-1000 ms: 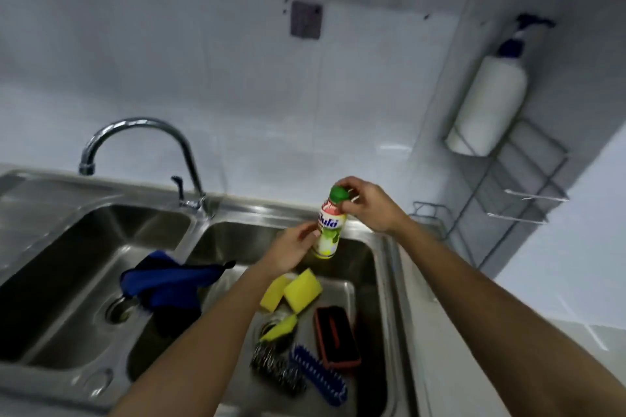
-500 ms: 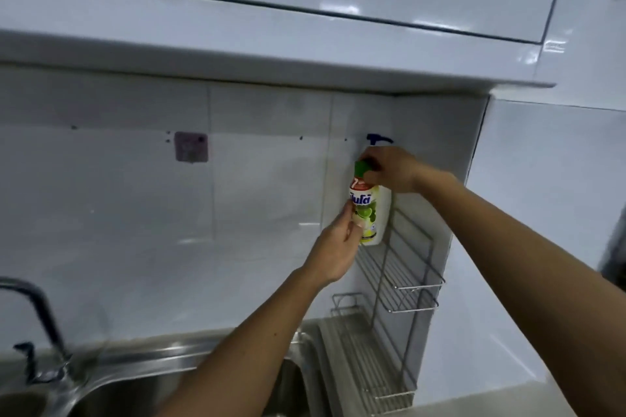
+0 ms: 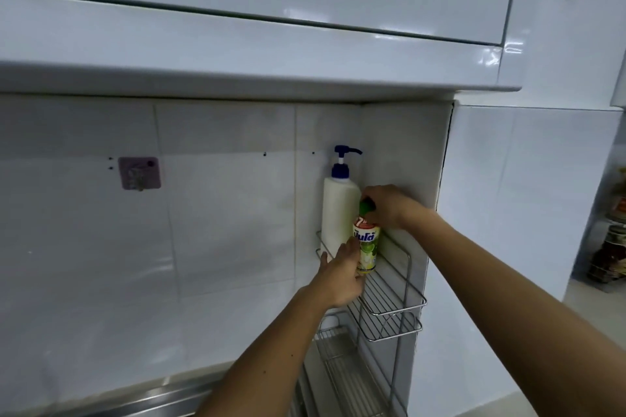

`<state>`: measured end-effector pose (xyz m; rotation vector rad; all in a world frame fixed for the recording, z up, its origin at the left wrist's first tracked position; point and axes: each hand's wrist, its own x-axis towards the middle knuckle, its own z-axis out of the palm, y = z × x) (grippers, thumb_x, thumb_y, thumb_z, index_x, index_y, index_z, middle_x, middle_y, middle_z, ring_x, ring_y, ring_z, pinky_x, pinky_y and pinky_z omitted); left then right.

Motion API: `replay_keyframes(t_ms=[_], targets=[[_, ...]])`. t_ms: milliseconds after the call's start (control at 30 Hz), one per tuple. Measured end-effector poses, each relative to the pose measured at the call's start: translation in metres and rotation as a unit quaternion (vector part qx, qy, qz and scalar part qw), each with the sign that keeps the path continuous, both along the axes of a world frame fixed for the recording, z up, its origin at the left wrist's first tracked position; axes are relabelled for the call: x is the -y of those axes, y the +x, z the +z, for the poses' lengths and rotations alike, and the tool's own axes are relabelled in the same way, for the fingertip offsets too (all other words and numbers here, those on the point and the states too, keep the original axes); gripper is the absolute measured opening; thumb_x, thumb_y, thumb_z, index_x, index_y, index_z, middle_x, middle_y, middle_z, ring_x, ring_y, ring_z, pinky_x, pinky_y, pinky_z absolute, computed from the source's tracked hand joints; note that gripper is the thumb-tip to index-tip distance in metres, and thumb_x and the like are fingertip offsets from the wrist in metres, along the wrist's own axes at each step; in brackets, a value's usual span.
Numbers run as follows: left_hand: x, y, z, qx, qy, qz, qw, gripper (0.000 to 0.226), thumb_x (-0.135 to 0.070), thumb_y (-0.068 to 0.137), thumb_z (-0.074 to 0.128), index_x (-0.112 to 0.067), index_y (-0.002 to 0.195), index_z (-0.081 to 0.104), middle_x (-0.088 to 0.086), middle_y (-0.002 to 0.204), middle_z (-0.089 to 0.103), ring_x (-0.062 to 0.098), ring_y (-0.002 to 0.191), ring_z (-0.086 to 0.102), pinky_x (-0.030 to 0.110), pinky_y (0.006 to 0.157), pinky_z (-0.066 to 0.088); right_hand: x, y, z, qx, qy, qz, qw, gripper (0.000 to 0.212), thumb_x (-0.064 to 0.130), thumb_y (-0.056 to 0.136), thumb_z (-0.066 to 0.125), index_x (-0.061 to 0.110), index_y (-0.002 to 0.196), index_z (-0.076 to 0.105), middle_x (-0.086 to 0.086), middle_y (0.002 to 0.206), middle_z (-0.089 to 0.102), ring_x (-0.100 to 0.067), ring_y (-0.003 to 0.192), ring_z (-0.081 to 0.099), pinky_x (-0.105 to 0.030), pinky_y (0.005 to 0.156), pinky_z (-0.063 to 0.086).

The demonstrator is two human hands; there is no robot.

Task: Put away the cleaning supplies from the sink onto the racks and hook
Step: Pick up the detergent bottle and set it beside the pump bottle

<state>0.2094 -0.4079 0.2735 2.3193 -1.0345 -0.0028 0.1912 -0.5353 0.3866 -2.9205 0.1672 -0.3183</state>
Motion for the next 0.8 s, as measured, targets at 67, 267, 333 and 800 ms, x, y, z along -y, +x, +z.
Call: replay_keyframes(t_ms=[67,267,333,800], targets=[[0.001,0.002,0.000,-0.011,0.019,0.008,1.000,0.076,-0.009,0.092,0.045,-0.015,0.153,-0.001,0.005,0.161,0.012,0.023,0.148,0.012,0.051,0.121,0.000,0.000,0.003,-0.007,0.012,0.003,0.002,1.000,0.039,0.013,0.090,0.057,0.007,0.128,0.050,-0.015,0.125,0.059,-0.029,0.111,0.058,-0.032,0.087,0.047],[0.006,0.006,0.005,-0.008,0.108,0.021,0.994,0.076,0.004,0.090,0.036,-0.009,0.152,-0.005,0.007,0.162,0.001,0.024,0.150,0.005,0.052,0.121,0.008,-0.004,0.007,-0.027,0.044,-0.010,-0.010,0.999,0.040,0.013,0.099,0.040,0.005,0.138,0.039,-0.019,0.133,0.054,-0.031,0.118,0.055,-0.037,0.100,0.047],[0.008,0.007,0.005,-0.004,0.128,0.031,0.991,0.076,0.007,0.090,0.033,-0.010,0.152,-0.006,0.006,0.163,0.000,0.024,0.150,0.005,0.051,0.121,0.010,-0.004,0.004,-0.044,0.061,0.005,-0.019,0.998,0.050,0.016,0.099,0.040,0.003,0.146,0.025,-0.022,0.145,0.040,-0.034,0.126,0.049,-0.041,0.105,0.042],[0.010,0.014,0.007,-0.005,0.148,0.043,0.988,0.079,0.007,0.089,0.034,-0.014,0.152,-0.008,0.007,0.163,0.002,0.026,0.150,0.007,0.052,0.120,0.011,-0.013,-0.013,-0.116,0.040,0.070,-0.061,0.995,0.077,-0.003,0.090,0.043,0.007,0.150,-0.004,-0.024,0.142,0.042,-0.036,0.116,0.056,-0.039,0.094,0.048]])
